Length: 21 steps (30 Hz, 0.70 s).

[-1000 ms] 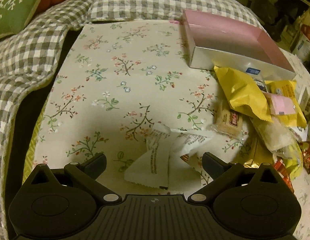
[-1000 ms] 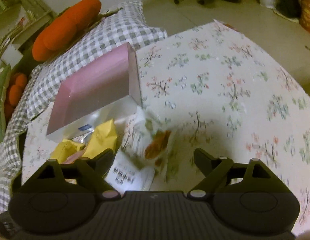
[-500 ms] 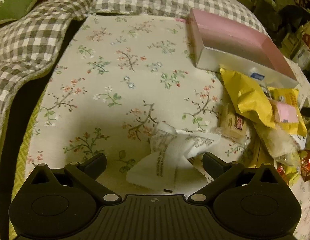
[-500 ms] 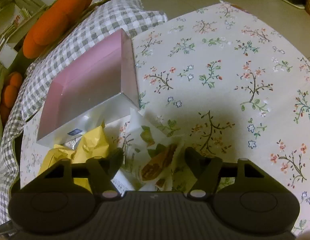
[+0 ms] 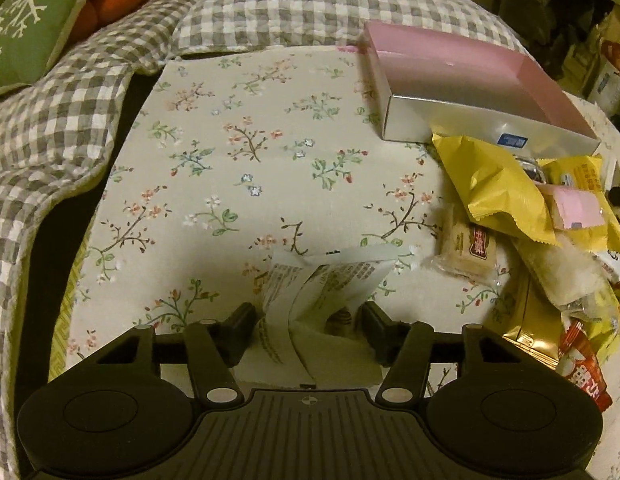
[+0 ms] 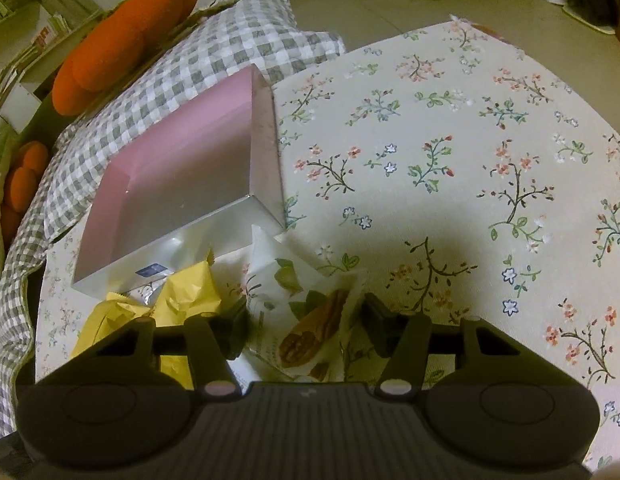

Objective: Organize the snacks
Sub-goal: 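Lift both held snacks and carry them over the silver box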

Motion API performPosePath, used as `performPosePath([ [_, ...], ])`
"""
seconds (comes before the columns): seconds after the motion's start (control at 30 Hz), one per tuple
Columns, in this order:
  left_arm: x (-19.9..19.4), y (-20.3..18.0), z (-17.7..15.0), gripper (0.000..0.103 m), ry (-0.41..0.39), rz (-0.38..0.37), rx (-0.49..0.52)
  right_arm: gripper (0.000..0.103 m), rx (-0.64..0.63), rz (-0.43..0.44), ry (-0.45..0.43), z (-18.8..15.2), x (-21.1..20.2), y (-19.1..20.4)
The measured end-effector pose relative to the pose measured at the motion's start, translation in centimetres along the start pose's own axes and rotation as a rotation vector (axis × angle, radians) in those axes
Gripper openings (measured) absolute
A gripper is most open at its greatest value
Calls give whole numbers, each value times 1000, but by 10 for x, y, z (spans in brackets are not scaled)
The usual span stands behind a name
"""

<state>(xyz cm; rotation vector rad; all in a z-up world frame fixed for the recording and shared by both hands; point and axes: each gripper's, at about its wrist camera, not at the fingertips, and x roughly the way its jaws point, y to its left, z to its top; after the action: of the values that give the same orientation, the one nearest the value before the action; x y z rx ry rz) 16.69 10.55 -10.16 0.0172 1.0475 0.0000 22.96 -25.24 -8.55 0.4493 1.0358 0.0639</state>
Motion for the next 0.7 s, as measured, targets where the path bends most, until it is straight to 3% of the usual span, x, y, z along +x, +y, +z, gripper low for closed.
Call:
performPosePath([
  [0.2, -4, 5, 5, 50, -16, -1, -36, 50, 7, -3, -17, 1, -5, 0],
  [0.5, -8, 13, 17, 49, -31, -42, -97, 48, 46, 2, -55, 8, -15, -5],
  [0.7, -20, 10, 47, 49, -114, -71, -128, 48, 87, 27, -133, 26, -27, -3],
])
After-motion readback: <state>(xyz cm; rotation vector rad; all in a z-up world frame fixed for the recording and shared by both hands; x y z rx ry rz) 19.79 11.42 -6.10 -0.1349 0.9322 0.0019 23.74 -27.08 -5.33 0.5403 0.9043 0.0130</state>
